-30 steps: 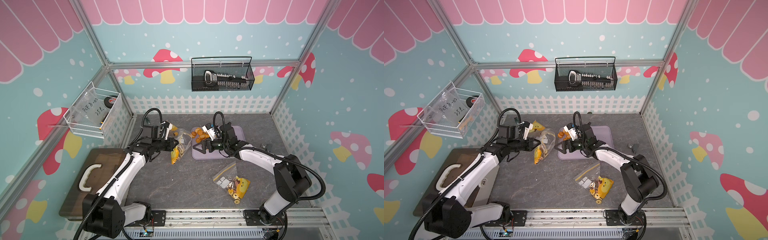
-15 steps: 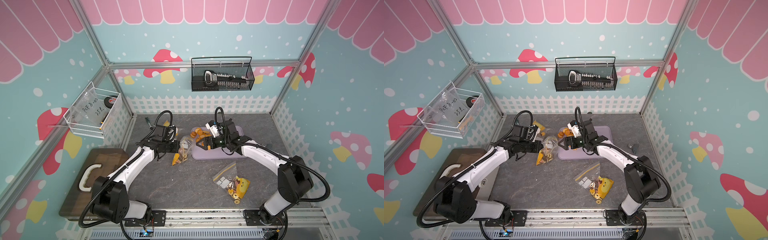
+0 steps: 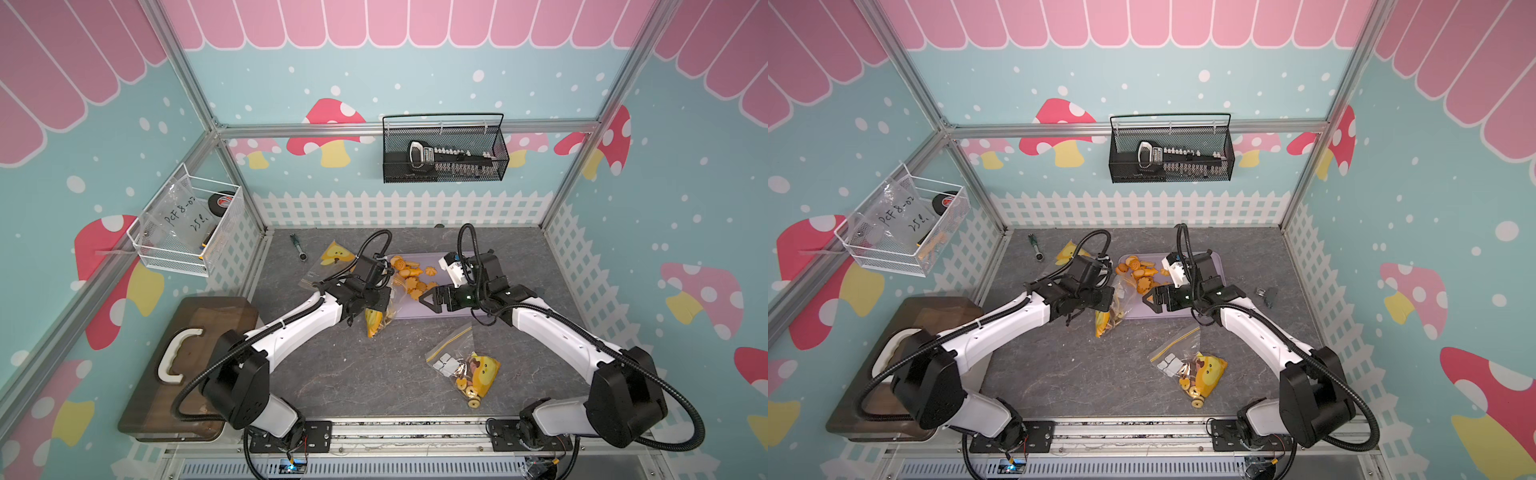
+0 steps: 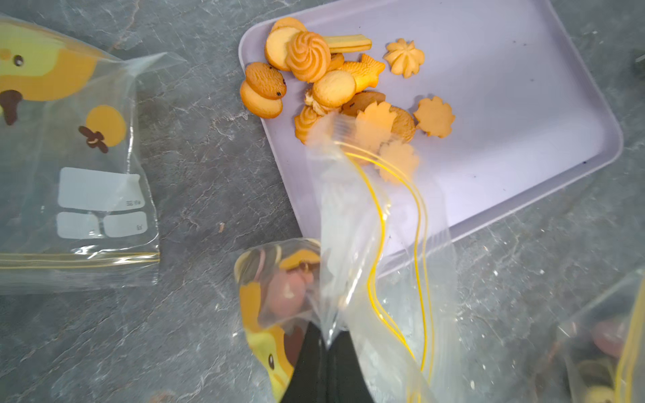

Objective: Pour cookies out of the ziploc bag
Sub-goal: Adjust the ziploc bag at the center of the board.

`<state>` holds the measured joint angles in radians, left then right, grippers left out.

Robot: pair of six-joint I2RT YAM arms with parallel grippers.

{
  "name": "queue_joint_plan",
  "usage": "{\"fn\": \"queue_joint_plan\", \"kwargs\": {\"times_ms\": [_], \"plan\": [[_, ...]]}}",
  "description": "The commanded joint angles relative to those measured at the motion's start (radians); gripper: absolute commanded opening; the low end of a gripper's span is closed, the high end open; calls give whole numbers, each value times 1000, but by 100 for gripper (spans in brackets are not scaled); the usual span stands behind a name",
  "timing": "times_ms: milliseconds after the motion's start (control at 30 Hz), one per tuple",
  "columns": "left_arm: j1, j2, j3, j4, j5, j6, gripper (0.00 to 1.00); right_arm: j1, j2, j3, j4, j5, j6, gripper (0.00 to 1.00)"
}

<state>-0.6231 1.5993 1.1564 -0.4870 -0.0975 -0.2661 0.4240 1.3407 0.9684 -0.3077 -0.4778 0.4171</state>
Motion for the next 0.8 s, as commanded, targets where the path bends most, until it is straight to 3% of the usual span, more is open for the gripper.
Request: {"fn": "queue_joint_plan", "kwargs": {"times_ms": [0, 33, 167, 267, 300, 467, 767], "plan": [[-27, 43, 50, 62, -62, -50, 0, -20, -48, -17, -88, 33, -50, 99], [-30, 49, 46, 72, -50, -51, 5, -25, -58, -16, -95, 30, -52, 99], [-39, -12, -23, 143, -40, -56, 49, -30, -51, 20, -125, 14, -59, 99], [-38, -92, -69, 148, -78, -49, 70, -31, -16, 50, -120, -5, -63, 99], [-37, -123, -85, 142, -94, -47, 98, -31, 7, 67, -116, -21, -64, 99], [-7, -261, -141, 77, -147, -68, 99, -22, 134, 158, -89, -84, -49, 99], [184, -406, -296, 0, -131, -206, 99, 96, 379, 411, -168, -58, -67, 94]]}}
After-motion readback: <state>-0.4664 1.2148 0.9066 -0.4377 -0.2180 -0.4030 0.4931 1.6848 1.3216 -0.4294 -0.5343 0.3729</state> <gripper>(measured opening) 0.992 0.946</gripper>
